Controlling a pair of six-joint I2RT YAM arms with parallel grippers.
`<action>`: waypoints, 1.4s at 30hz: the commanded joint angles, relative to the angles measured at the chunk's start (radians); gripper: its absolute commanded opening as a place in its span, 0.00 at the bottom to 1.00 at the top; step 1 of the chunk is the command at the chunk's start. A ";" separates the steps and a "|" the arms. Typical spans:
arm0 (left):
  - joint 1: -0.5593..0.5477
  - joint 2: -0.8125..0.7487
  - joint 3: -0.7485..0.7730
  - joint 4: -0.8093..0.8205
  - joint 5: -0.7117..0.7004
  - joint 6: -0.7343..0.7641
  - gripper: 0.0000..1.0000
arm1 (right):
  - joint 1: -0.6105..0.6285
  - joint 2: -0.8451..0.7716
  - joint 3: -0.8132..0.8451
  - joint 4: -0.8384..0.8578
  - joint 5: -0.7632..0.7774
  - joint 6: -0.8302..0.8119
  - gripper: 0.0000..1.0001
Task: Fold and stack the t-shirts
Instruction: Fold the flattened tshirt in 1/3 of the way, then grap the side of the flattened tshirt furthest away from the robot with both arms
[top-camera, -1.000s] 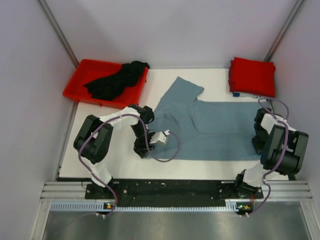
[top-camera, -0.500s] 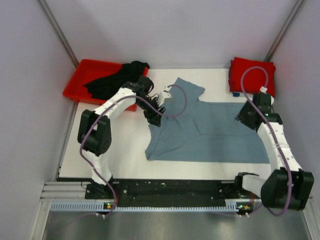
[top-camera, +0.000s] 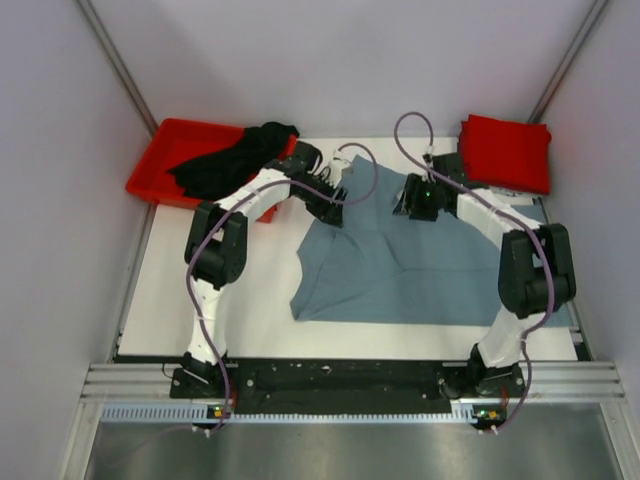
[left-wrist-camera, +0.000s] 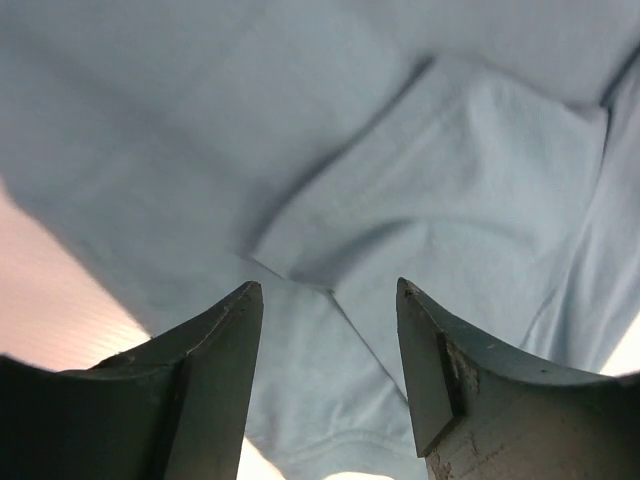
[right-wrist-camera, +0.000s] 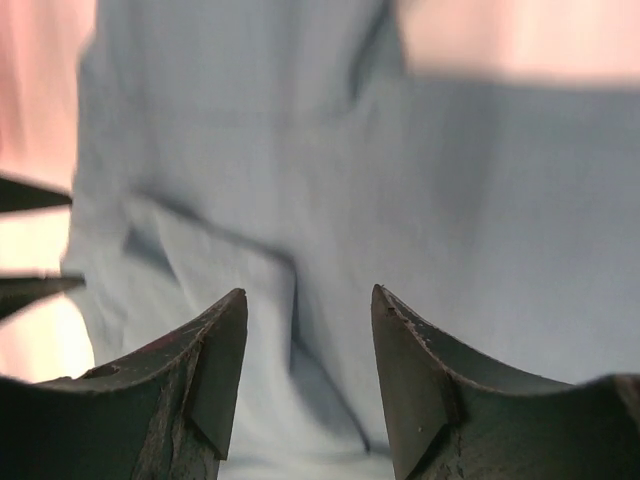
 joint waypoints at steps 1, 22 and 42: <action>0.022 0.015 0.112 0.121 -0.059 -0.084 0.61 | -0.015 0.198 0.290 0.065 0.131 0.033 0.53; 0.080 -0.030 0.138 0.081 -0.079 -0.049 0.64 | -0.057 0.795 0.946 -0.082 -0.058 0.219 0.12; 0.194 -0.169 0.107 -0.008 -0.139 0.181 0.64 | 0.290 0.130 0.118 0.329 -0.240 -0.292 0.00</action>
